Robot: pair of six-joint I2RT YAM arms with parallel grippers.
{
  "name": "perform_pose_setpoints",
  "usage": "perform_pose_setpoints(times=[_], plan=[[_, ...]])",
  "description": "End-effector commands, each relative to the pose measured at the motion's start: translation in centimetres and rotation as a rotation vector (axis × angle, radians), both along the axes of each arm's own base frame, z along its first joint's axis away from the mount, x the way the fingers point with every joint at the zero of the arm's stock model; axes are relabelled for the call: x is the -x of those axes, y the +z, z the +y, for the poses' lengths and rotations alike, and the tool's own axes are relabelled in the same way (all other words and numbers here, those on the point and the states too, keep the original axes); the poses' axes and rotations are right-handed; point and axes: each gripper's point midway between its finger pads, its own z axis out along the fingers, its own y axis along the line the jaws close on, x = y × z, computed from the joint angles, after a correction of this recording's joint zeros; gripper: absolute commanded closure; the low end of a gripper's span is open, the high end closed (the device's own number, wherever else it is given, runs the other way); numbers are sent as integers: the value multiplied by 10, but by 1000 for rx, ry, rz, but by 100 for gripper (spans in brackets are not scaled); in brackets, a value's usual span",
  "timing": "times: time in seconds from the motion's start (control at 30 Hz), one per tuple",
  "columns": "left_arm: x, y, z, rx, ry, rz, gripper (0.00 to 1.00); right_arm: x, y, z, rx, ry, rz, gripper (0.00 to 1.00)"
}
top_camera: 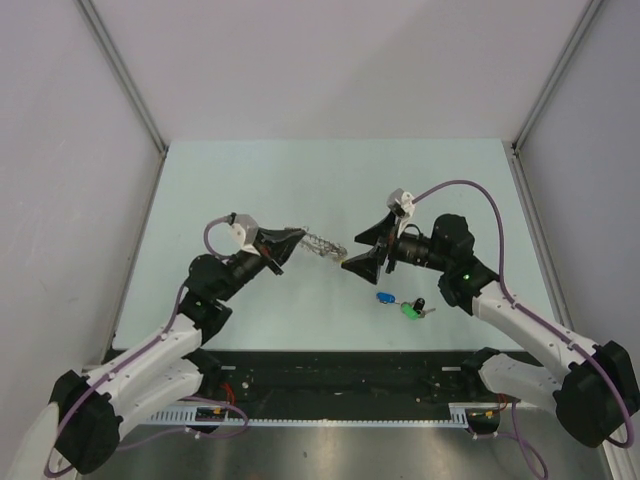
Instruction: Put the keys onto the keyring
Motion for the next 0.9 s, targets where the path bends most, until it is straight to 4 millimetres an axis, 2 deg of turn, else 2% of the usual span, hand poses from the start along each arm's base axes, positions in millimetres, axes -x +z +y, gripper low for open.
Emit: perform_pose_setpoints(times=[0.0, 0.03, 0.2, 0.43, 0.7, 0.87], plan=[[27, 49, -18, 10, -180, -221, 100, -2, 56, 5, -84, 85, -188, 7], [32, 51, -22, 14, -216, -228, 100, -4, 65, 4, -96, 90, -207, 9], [42, 63, -29, 40, -295, -248, 100, 5, 84, 10, -123, 173, -250, 14], [61, 80, -33, 97, -396, -279, 100, 10, 87, 18, -127, 253, -259, 36], [67, 81, -37, 134, -451, -267, 100, 10, 88, 28, -136, 294, -274, 61], [68, 84, -39, 157, -469, -260, 100, 19, 89, 33, -131, 350, -284, 63]])
